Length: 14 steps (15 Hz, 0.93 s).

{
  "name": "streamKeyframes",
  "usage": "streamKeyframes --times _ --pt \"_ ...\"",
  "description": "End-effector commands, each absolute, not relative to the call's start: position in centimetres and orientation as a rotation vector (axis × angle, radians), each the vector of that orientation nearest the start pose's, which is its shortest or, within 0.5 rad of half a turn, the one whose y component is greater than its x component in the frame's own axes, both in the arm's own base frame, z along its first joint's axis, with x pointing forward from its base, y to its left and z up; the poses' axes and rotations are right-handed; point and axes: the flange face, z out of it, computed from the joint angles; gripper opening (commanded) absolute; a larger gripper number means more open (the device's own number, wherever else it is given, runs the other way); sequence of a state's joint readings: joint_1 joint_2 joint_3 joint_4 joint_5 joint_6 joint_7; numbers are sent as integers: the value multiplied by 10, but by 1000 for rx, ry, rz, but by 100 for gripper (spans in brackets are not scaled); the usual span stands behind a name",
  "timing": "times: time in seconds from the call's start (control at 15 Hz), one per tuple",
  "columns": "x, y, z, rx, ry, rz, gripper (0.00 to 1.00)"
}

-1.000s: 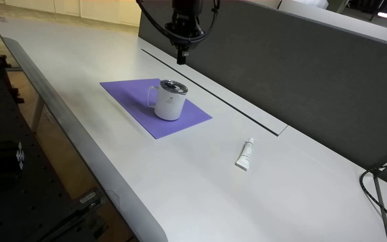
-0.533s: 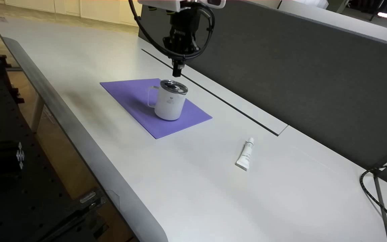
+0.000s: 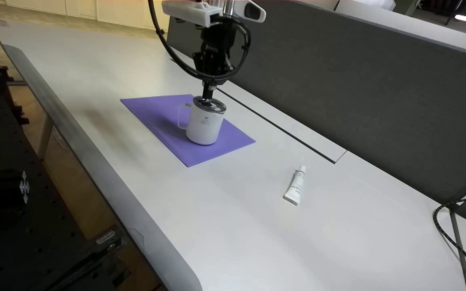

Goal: Remove the silver lid from the white mug

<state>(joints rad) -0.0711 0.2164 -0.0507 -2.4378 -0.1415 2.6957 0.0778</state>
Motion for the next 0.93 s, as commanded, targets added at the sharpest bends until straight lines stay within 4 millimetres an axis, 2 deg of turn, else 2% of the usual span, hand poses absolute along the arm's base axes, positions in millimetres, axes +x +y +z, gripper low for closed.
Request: streamKeyframes --times 0.0,0.87 --pt "499 -57 214 -3212 151 -72 0" --pt "498 -60 203 -3265 103 -44 0"
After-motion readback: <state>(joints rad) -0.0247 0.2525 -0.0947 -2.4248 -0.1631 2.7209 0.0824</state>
